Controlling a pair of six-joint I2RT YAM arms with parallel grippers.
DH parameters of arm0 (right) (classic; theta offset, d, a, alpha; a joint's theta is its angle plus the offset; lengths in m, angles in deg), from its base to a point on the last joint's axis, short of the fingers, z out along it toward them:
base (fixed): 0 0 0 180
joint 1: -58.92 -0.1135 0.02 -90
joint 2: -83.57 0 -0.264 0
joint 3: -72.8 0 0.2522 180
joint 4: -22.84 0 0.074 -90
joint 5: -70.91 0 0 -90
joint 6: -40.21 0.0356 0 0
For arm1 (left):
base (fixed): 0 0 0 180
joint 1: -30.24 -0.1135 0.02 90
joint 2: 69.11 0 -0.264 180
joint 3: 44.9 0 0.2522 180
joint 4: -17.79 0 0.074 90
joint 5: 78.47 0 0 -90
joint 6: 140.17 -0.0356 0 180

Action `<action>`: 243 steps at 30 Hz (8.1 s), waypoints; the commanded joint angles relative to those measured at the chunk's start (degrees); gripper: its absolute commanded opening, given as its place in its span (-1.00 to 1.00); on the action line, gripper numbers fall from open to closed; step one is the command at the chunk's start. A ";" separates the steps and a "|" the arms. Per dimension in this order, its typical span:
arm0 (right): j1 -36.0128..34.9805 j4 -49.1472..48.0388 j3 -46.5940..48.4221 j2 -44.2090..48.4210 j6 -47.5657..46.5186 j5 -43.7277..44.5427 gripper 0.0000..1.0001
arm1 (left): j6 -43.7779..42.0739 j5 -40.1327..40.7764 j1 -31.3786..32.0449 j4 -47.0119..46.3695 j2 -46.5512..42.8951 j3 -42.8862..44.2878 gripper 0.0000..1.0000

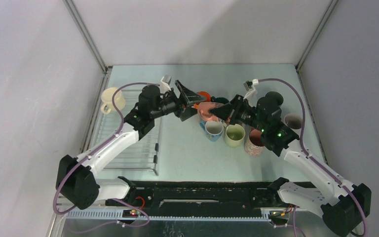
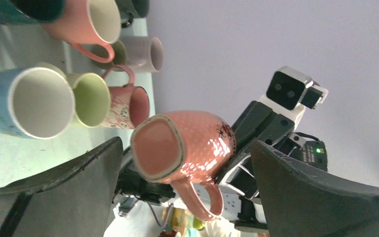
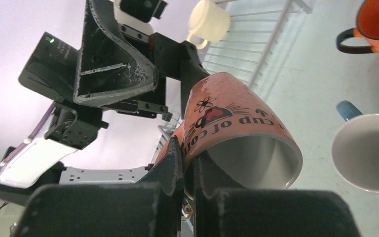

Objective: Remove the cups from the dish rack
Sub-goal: Place the cup at the center of the board, then unload the cup from the dish rack.

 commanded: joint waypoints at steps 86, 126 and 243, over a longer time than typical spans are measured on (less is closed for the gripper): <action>44.40 52.10 3.68 -20.38 -7.38 31.43 -0.58 | -42.57 6.84 2.64 38.89 -0.11 18.07 1.00; 44.31 62.18 10.64 -5.16 -11.02 32.18 0.69 | -43.92 9.67 -1.28 40.09 0.86 20.05 1.00; 0.87 45.58 18.66 -6.13 -20.96 20.51 0.99 | -48.03 27.74 -44.29 22.17 10.13 1.48 1.00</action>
